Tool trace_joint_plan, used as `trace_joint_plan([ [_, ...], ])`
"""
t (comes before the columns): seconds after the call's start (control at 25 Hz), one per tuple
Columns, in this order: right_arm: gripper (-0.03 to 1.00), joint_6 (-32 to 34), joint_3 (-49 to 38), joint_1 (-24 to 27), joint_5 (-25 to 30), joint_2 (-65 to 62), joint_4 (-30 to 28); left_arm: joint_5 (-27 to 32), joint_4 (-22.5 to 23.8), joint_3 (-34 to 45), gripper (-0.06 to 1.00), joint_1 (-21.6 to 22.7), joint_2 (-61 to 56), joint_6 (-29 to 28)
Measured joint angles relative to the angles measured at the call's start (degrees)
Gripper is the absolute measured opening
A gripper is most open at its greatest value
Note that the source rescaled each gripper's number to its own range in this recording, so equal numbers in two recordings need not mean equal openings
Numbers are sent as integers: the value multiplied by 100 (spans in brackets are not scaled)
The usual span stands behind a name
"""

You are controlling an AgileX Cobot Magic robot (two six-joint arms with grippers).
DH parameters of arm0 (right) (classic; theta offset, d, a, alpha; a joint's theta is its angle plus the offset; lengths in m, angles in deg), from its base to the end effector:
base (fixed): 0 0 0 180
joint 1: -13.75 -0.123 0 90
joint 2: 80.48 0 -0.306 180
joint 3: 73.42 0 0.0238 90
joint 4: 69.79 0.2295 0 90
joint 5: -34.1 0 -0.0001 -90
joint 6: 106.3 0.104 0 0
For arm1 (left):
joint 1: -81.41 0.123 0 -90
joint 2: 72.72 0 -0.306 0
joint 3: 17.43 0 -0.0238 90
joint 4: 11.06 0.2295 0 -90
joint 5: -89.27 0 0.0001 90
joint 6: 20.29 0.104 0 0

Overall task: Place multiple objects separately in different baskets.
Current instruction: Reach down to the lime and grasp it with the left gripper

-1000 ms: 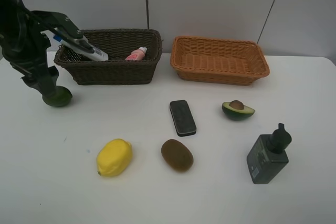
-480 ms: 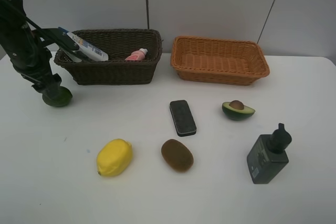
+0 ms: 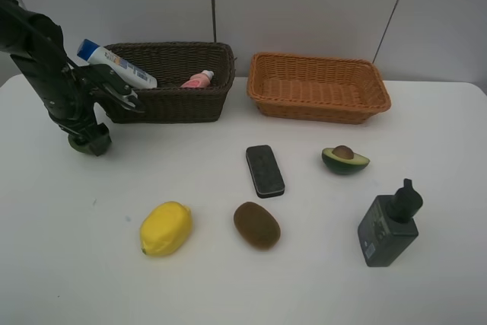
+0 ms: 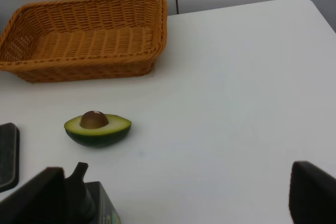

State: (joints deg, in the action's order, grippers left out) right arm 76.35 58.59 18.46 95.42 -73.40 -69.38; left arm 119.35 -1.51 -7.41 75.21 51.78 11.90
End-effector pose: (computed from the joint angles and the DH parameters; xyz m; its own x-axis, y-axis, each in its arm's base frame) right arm -0.0358 0.0036 0.2653 -0.4386 0.0860 -0.8946 0.0984 0.9940 0.0473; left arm 0.3804 -0.0326 0.1315 -0.6726 0.7237 -0.1545 0.6859 0.6880 0.2370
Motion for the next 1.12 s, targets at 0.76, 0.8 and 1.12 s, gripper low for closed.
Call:
trace_joint_plan([
  [0.76, 100, 0, 0, 0, 0, 0, 0, 234, -44, -184, 55, 6, 401, -928],
  [0.8, 100, 0, 0, 0, 0, 0, 0, 294, -44, -184, 55, 6, 401, -1005],
  [1.12, 100, 0, 0, 0, 0, 0, 0, 997, -1051, -148, 55, -1, -192, -1358],
])
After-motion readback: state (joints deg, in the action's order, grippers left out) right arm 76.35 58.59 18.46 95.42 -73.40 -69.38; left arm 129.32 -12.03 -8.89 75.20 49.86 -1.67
